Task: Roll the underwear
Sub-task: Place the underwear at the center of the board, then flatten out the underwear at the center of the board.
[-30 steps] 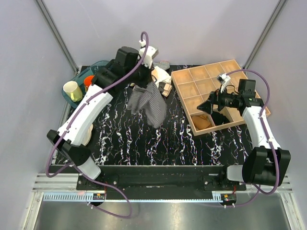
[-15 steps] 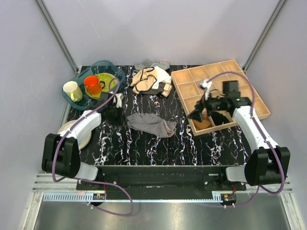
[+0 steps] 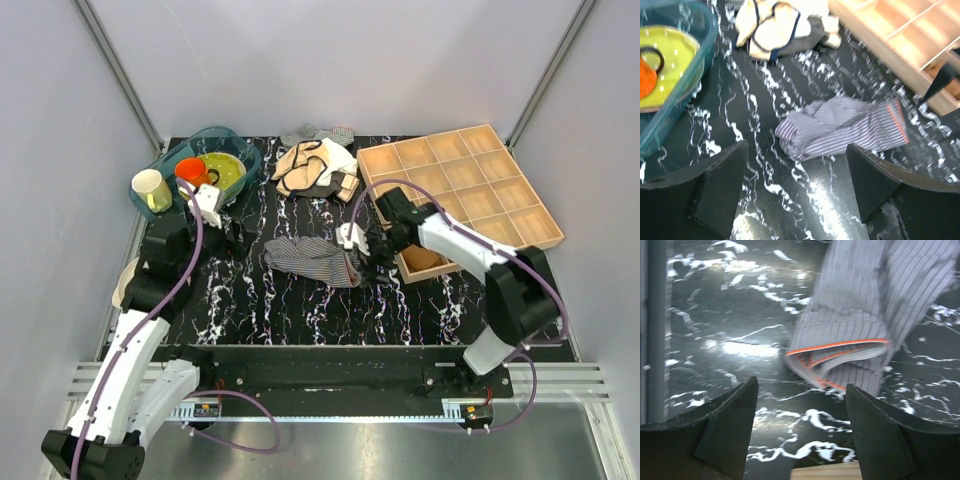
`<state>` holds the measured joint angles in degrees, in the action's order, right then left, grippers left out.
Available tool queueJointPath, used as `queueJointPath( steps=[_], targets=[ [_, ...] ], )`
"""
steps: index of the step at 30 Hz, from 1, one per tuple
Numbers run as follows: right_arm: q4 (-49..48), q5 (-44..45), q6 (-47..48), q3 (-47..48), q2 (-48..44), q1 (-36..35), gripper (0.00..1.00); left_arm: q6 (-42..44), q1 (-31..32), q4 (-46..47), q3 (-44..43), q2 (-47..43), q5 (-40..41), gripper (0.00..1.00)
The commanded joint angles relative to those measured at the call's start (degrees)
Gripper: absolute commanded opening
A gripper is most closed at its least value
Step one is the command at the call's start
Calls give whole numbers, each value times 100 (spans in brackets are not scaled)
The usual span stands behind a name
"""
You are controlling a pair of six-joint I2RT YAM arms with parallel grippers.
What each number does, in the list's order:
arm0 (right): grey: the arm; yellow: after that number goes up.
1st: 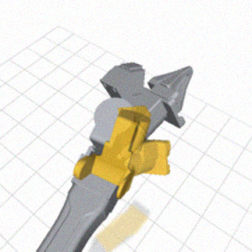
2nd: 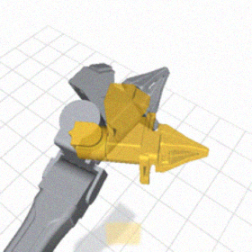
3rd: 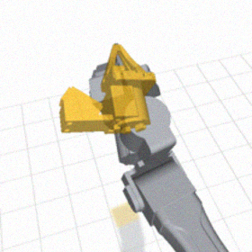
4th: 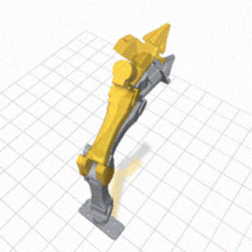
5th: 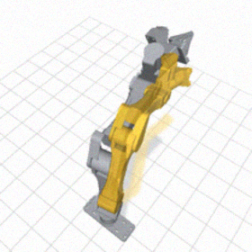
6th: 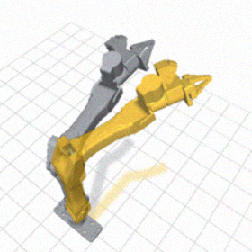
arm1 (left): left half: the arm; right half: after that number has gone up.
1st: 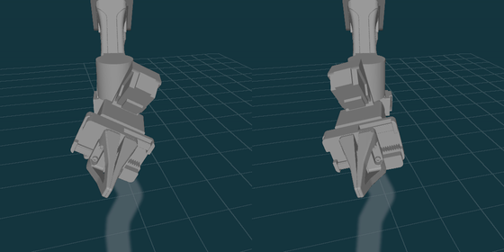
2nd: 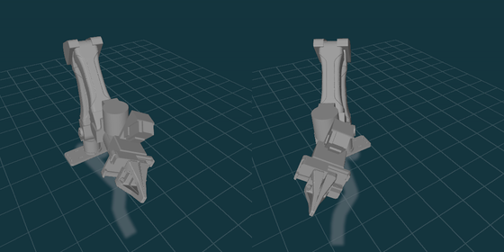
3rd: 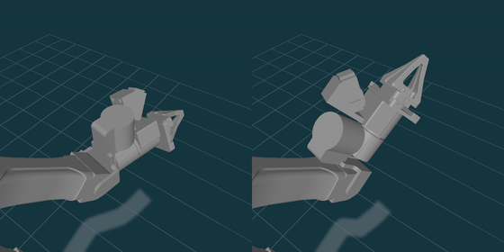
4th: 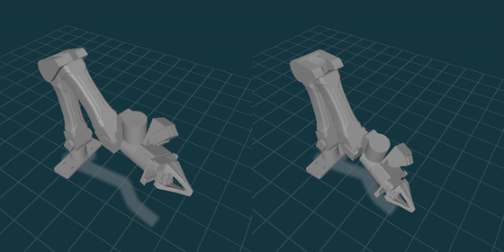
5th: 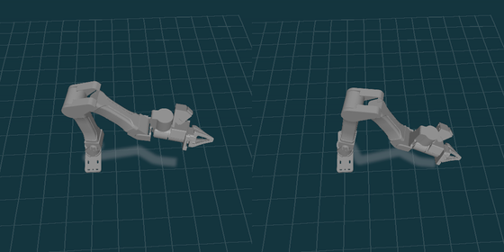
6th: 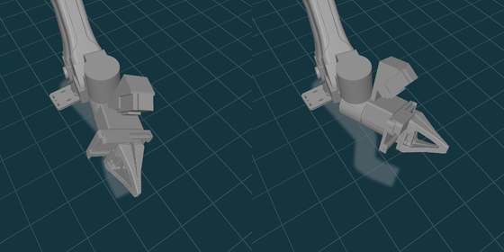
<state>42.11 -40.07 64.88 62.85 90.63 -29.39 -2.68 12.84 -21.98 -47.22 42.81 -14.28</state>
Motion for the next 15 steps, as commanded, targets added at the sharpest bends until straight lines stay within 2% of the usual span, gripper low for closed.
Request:
queueJointPath(
  steps=[1, 5, 12, 13, 15],
  targets=[
    [-502, 509, -818, 851, 778, -23, 75, 356, -1, -114, 249, 149, 365, 83],
    [-642, 755, -1091, 887, 1123, -23, 68, 338, -1, -166, 161, 289, 75, 83],
    [-432, 501, -1092, 1036, 1553, -225, 58, 285, -1, -149, 143, 412, -416, 84],
    [-405, 509, -1100, 1054, 1589, -243, 48, 285, -1, -132, 160, 421, -470, 84],
    [-396, 692, -1223, 1159, 1720, -252, 36, 285, 8, -79, 178, 482, -679, 84]
  ],
)
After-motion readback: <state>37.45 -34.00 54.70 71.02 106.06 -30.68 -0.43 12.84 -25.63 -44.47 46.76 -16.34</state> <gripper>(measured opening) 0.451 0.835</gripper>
